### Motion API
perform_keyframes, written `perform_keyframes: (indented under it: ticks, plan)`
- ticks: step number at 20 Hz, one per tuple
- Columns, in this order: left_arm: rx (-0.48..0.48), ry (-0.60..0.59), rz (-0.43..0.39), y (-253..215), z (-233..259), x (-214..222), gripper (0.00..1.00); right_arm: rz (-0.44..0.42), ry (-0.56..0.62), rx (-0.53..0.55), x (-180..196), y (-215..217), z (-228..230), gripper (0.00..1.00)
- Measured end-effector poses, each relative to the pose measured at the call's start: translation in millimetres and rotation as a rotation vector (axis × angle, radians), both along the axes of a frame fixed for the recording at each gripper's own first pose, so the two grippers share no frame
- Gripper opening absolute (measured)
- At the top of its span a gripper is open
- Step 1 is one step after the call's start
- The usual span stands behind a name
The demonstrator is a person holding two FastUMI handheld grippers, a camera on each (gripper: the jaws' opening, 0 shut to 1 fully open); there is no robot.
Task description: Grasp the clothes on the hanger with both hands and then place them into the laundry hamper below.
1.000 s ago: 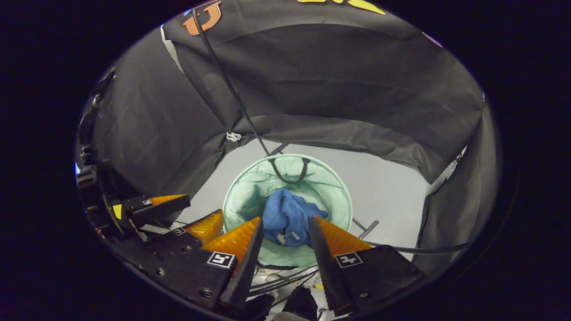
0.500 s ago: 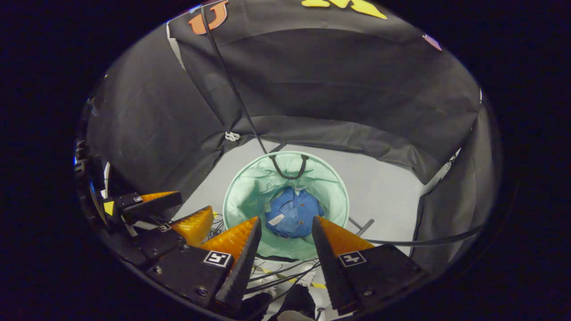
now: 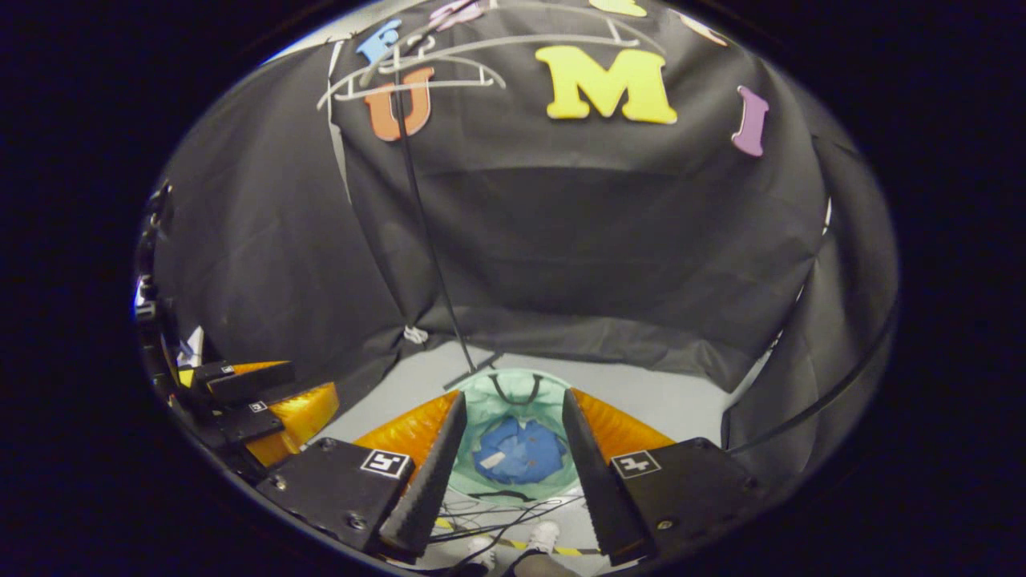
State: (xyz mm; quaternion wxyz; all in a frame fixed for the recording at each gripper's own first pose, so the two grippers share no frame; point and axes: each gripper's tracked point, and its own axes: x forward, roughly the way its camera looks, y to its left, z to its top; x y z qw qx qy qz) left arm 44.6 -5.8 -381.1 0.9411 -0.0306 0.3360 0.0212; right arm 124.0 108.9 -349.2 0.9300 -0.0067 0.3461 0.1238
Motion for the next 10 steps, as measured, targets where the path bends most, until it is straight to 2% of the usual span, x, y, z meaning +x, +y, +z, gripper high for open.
perform_keyframes:
  ticks: [3, 4, 5, 7, 8, 10]
  plan:
    - [-0.003, -0.103, 0.016, 17.9, 53.0, -8.9, 0.96, -0.008, -0.135, 0.000, -16.0, 6.7, 68.1, 0.80]
    - [-0.003, -0.133, 0.018, 25.2, 68.4, -12.6, 0.97, -0.010, -0.181, -0.004, -21.3, 6.0, 90.5, 0.85]
    - [-0.001, -0.164, 0.018, 31.0, 85.5, -16.6, 0.97, -0.013, -0.221, -0.006, -25.2, 3.7, 111.4, 0.97]
    - [0.016, -0.219, 0.021, 41.7, 117.9, -16.7, 0.97, -0.018, -0.285, 0.008, -35.5, 5.8, 151.7, 1.00]
    - [0.020, -0.247, 0.017, 45.7, 133.9, -16.0, 1.00, -0.019, -0.315, 0.013, -39.4, 7.6, 173.6, 1.00]
    - [0.012, -0.308, 0.031, 50.8, 177.5, -16.3, 0.97, -0.020, -0.382, 0.022, -50.8, 10.4, 214.1, 1.00]
